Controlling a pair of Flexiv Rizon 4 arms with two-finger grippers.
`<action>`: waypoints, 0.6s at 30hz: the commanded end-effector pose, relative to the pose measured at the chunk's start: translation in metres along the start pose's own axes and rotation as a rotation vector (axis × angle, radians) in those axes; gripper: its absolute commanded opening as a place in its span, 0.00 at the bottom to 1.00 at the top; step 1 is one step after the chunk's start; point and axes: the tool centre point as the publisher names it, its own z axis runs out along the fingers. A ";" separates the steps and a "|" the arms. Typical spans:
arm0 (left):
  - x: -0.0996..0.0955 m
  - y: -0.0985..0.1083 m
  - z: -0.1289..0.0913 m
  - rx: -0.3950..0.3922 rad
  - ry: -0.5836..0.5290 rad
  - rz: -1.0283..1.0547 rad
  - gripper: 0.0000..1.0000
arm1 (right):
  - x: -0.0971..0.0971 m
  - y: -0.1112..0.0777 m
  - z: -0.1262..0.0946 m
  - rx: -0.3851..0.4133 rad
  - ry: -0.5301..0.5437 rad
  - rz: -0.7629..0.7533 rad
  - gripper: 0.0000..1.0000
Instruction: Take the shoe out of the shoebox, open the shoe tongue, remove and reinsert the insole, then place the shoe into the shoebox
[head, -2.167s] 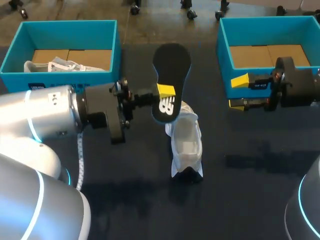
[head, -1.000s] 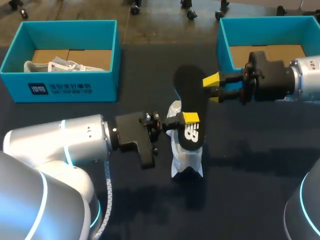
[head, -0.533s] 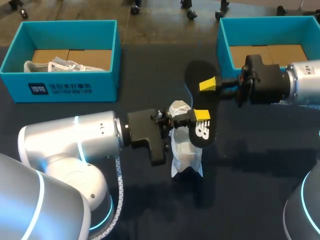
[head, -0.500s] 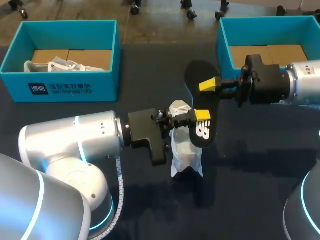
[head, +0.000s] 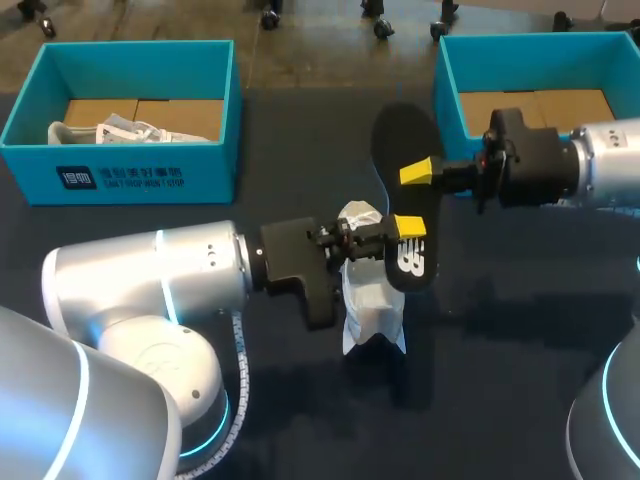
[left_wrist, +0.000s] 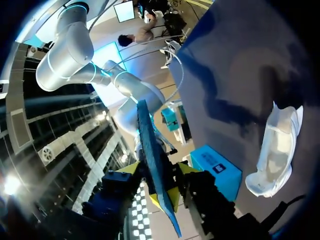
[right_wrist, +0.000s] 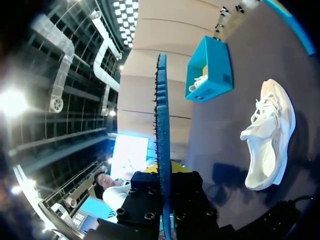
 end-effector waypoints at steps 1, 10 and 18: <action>0.006 0.005 -0.019 0.012 0.036 0.013 1.00 | -0.008 0.004 0.003 0.007 0.001 0.018 0.00; 0.026 0.023 -0.044 0.017 0.136 0.023 1.00 | -0.017 0.004 0.002 0.010 0.020 0.037 0.00; 0.027 0.038 -0.059 0.051 0.292 0.001 1.00 | -0.024 0.003 0.003 0.012 0.023 0.059 0.00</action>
